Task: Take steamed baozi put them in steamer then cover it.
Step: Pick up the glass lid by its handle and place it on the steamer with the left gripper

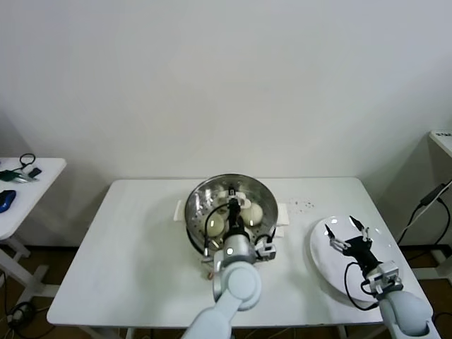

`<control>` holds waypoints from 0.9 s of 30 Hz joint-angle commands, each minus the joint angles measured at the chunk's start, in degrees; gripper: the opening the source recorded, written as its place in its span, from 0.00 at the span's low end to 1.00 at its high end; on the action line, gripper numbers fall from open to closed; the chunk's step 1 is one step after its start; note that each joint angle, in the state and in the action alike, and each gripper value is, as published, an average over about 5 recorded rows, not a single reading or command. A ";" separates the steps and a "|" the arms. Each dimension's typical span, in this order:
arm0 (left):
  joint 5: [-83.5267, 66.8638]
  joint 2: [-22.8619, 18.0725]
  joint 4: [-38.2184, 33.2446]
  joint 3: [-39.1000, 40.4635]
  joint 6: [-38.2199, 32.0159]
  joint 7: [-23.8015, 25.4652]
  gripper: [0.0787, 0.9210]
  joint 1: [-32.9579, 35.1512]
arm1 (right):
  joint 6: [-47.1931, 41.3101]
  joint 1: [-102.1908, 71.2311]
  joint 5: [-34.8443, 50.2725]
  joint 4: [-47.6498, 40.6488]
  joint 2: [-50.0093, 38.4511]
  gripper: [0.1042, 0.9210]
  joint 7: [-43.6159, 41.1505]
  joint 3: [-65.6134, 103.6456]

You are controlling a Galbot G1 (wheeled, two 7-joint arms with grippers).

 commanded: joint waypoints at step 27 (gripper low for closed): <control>-16.02 13.95 -20.81 0.71 2.81 0.37 0.82 6.60 | -3.82 -0.11 2.73 -0.25 -0.29 0.88 -0.57 1.30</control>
